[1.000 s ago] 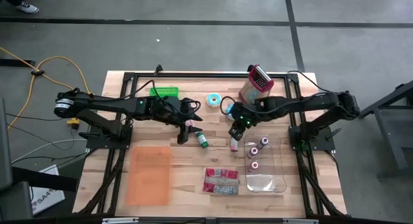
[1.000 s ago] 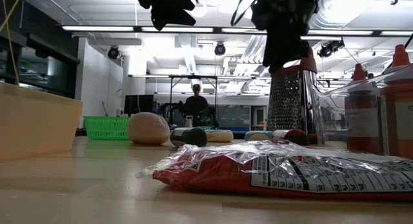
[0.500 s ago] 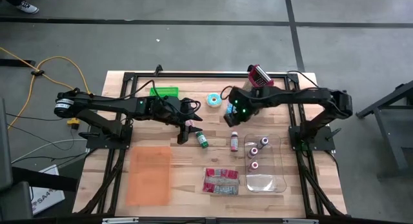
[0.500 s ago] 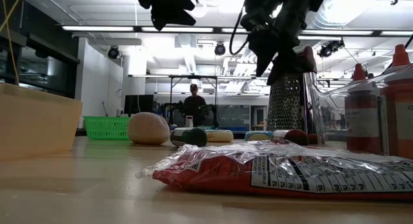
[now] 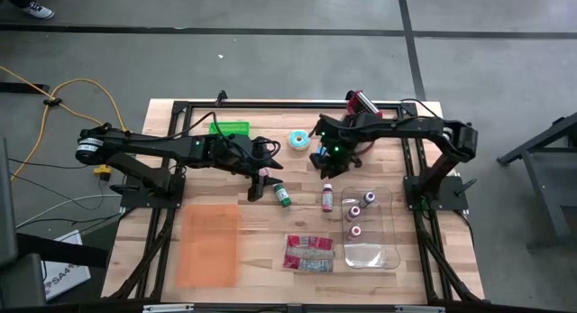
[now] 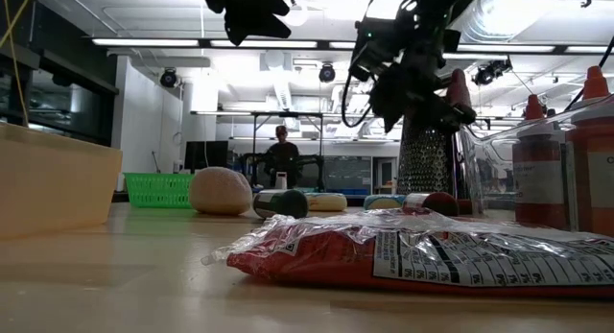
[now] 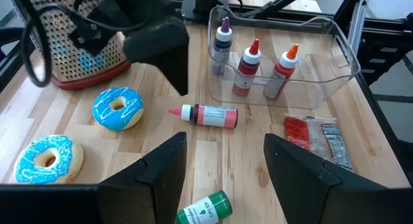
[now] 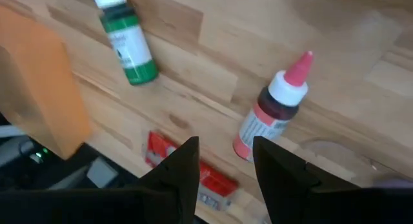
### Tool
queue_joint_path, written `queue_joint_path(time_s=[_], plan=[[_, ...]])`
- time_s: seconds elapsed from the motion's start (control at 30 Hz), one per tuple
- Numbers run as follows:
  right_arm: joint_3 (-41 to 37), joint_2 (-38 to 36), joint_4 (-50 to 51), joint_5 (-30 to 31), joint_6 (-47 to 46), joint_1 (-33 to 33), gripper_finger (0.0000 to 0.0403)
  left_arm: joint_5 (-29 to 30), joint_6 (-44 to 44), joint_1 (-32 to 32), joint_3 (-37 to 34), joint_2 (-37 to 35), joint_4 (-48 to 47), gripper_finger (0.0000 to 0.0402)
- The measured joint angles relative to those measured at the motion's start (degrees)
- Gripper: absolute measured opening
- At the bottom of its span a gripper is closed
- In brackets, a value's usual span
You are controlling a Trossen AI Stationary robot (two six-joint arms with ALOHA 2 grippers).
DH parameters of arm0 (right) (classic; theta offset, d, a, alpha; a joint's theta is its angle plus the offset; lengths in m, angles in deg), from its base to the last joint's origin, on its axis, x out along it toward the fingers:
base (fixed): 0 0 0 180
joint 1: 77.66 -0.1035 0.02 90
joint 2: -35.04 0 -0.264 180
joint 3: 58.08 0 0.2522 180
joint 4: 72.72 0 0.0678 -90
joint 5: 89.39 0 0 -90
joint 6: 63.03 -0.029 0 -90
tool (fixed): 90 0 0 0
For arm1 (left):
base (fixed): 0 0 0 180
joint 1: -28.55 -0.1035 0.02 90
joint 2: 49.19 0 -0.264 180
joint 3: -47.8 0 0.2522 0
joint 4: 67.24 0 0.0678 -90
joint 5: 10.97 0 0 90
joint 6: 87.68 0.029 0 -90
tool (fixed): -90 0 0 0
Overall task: Pick & Place Food Item
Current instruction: Put the pink paint bottle into the transparent bin
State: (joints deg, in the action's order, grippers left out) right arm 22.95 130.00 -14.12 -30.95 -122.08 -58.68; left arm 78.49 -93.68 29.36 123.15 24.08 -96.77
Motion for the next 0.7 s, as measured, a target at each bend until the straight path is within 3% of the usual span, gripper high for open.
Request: queue_joint_path(time_s=[0.37, 0.7], plan=[[0.5, 0.0, -1.8, 7.5, 1.8, -0.7, 0.0133, 0.0, 0.0, 0.0, 0.0, 0.0, 0.0, 0.0199], [19.5, 0.0, 17.2, 16.7, 8.2, -1.0, 0.0133, 0.0, 0.0, 0.0, 0.0, 0.0, 0.0, 0.0199]])
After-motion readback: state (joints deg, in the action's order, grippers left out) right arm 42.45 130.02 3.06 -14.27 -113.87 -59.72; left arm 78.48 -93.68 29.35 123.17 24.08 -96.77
